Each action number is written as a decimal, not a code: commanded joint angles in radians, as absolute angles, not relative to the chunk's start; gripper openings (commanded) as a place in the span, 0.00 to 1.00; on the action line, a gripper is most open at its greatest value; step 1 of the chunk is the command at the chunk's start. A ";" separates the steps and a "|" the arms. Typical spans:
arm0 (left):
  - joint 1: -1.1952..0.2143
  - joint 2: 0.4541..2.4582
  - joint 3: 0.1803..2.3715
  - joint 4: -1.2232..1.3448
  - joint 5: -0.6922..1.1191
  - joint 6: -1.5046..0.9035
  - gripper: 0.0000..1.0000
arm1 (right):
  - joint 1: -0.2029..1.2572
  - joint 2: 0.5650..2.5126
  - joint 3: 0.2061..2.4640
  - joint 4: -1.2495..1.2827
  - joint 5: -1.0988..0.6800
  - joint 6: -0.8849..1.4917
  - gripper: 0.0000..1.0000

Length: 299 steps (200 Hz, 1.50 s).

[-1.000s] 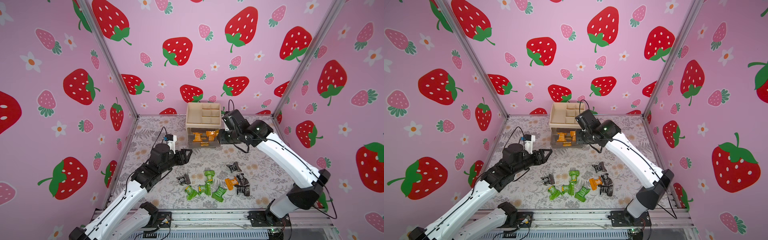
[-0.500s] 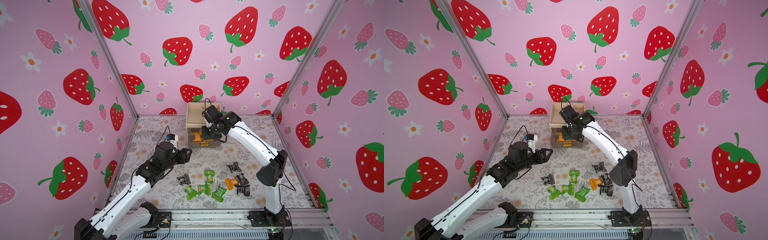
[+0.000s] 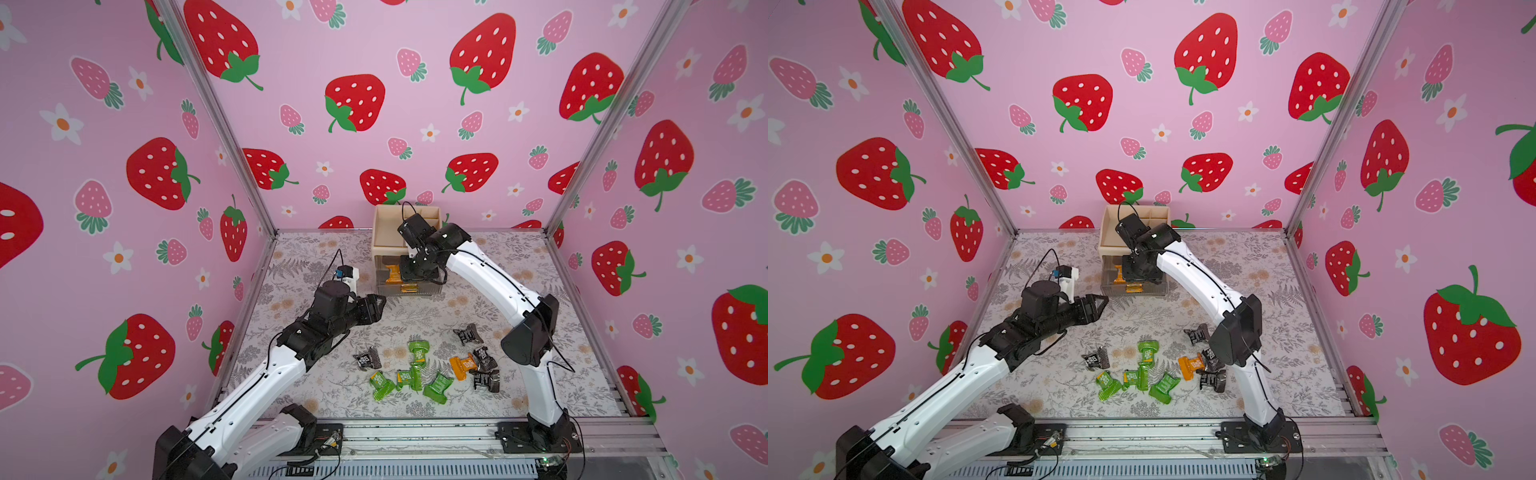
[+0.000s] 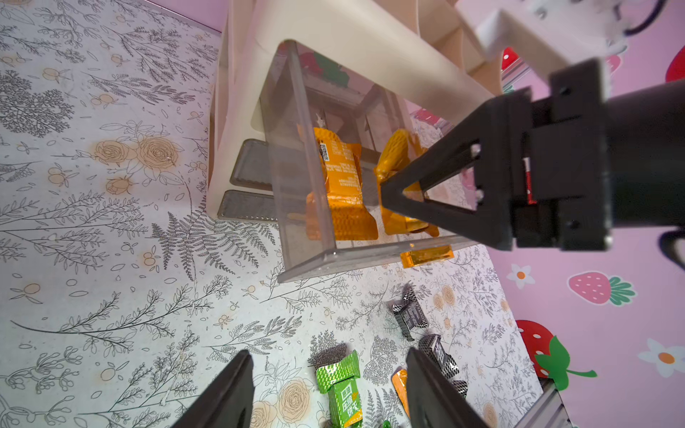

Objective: Place the cookies into the drawer by color
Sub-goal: Place the cookie in the drawer.

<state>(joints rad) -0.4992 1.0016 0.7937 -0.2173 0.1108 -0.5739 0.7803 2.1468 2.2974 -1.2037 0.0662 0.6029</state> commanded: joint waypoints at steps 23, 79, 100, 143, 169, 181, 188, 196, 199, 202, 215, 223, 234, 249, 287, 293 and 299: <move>-0.492 1.002 0.818 -0.201 0.098 -0.551 0.69 | 0.765 2.195 2.392 -1.296 0.087 0.621 0.38; -0.485 1.020 0.811 -0.174 0.109 -0.545 0.69 | 0.765 2.252 2.443 -1.309 0.040 0.629 0.38; -0.484 1.033 0.816 -0.162 0.108 -0.540 0.69 | 0.766 2.268 2.461 -1.305 0.012 0.622 0.38; -0.484 1.065 0.829 -0.140 0.131 -0.540 0.69 | 0.767 2.269 2.469 -1.257 -0.079 0.599 0.41; -0.484 1.067 0.838 -0.148 0.131 -0.543 0.69 | 0.767 2.274 2.469 -1.244 -0.111 0.595 0.41; -0.484 1.059 0.832 -0.140 0.131 -0.547 0.69 | 0.767 2.283 2.470 -1.243 -0.133 0.594 0.41; -0.483 1.056 0.830 -0.141 0.132 -0.547 0.69 | 0.767 2.285 2.470 -1.242 -0.143 0.593 0.42; -0.484 1.052 0.829 -0.145 0.131 -0.545 0.69 | 0.767 2.282 2.470 -1.240 -0.147 0.589 0.43; -0.485 1.050 0.830 -0.148 0.131 -0.545 0.69 | 0.767 2.280 2.470 -1.242 -0.143 0.589 0.43; -0.484 1.049 0.829 -0.151 0.130 -0.543 0.69 | 0.767 2.278 2.470 -1.241 -0.139 0.589 0.45; -0.483 1.045 0.833 -0.164 0.123 -0.540 0.69 | 0.768 2.264 2.470 -1.252 -0.111 0.587 0.46; -0.484 1.042 0.835 -0.169 0.123 -0.540 0.69 | 0.767 2.253 2.467 -1.253 -0.099 0.586 0.48; -0.485 1.036 0.836 -0.167 0.126 -0.540 0.69 | 0.767 2.241 2.465 -1.249 -0.094 0.583 0.53; -0.484 1.033 0.840 -0.171 0.130 -0.541 0.69 | 0.767 2.224 2.465 -1.248 -0.083 0.578 0.60; -0.484 1.026 0.848 -0.179 0.131 -0.545 0.69 | 0.770 2.159 2.439 -1.242 -0.053 0.566 0.61; -0.483 1.025 0.849 -0.179 0.130 -0.546 0.69 | 0.771 2.146 2.429 -1.234 -0.048 0.563 0.62; -0.483 1.025 0.849 -0.180 0.131 -0.546 0.69 | 0.770 2.136 2.417 -1.227 -0.040 0.562 0.62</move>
<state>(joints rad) -0.4881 1.0412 0.8024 -0.1749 0.1165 -0.5529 0.7643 2.2341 2.4344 -1.2491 -0.0731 0.5823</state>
